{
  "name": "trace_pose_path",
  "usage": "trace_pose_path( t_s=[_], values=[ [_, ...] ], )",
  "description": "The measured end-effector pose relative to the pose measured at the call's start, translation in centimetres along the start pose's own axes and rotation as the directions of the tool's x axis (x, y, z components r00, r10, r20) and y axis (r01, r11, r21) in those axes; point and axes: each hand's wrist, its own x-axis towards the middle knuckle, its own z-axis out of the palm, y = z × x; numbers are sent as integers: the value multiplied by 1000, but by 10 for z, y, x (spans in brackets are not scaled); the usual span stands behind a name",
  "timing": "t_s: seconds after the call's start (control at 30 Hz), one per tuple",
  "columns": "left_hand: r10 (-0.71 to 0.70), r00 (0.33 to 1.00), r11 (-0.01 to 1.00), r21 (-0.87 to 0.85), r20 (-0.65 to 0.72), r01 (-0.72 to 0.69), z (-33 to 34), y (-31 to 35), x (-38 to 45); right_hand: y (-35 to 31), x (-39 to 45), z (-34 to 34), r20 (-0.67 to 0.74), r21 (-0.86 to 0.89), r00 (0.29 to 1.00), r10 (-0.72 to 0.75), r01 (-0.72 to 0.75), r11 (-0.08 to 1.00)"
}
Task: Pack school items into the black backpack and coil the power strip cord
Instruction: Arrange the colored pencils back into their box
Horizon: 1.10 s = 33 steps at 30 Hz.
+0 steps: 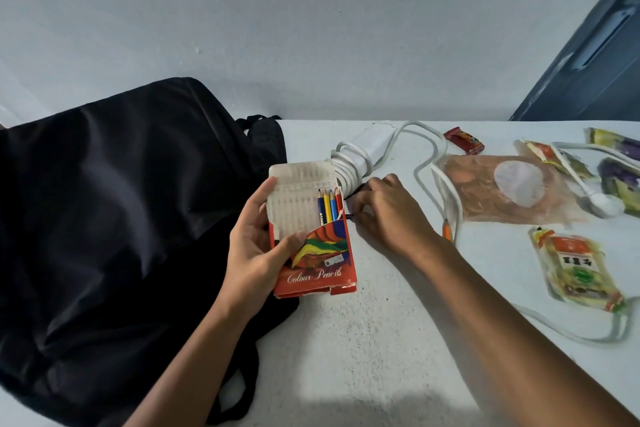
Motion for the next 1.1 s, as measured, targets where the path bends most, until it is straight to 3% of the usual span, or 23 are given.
trace_pose_path(
  t_s=[0.13,0.27,0.47,0.6,0.67,0.87,1.0,1.1],
  values=[
    [-2,1000,1000,14,16,1,1,-1,0,4,-5,-20,100,228,987,123,-143,963],
    [-9,1000,1000,23,15,9,2,-2,1,0,-8,-48,169,520,960,224,-280,807],
    [-4,1000,996,94,23,2,3,-6,2,-5,-6,-67,83,905,934,347,-216,367],
    [16,999,991,132,37,-20,4,-9,3,-9,-6,-69,164,980,957,240,-185,69],
    [26,999,989,142,41,-32,4,-10,3,-15,-4,-67,181,981,965,192,-190,29],
    [34,995,985,167,91,-48,1,-14,2,-35,0,-49,155,969,971,184,-186,162],
    [43,990,981,183,138,-68,1,-12,2,-43,2,-37,-16,812,980,198,-103,574],
    [43,990,984,168,137,-66,1,-11,2,-47,1,-32,-63,701,986,151,-64,710]
  ],
)
